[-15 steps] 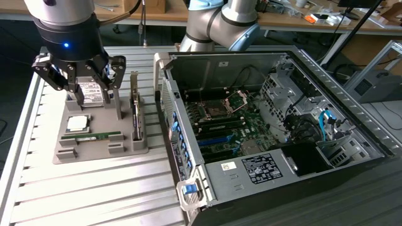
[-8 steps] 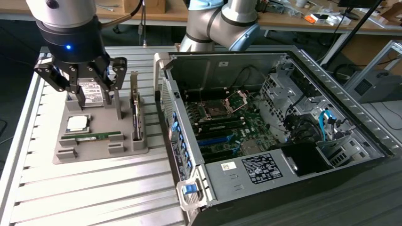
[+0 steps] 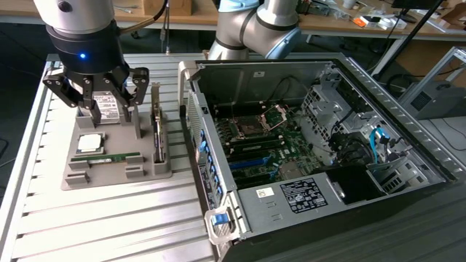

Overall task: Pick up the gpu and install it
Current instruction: 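Pick up the gpu and move the gpu toward the slot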

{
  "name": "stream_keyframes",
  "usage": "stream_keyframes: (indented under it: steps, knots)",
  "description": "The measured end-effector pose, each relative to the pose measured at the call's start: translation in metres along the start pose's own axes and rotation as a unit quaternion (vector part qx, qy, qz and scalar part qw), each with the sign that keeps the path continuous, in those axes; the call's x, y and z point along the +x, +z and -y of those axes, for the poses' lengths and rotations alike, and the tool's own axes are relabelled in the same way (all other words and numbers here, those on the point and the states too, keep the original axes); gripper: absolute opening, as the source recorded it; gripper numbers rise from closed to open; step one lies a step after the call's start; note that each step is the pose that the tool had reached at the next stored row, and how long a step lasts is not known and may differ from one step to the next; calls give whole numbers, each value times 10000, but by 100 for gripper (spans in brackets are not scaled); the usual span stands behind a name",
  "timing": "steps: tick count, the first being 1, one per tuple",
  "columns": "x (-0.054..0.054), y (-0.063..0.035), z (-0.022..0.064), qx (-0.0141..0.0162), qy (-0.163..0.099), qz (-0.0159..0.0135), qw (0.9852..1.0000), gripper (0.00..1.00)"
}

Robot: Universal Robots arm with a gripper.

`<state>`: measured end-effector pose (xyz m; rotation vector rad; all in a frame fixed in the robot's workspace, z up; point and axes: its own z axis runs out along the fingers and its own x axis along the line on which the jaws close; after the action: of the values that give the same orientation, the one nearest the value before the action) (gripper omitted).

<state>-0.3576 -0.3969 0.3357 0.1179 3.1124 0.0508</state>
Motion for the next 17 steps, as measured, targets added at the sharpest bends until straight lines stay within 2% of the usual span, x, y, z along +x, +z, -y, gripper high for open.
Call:
stream_keyframes:
  steps: [3,17]
  knots:
    - [-26,21,-1,19,-1,1,10000,54]
    - [-92,68,-5,62,-2,5,10000,54]
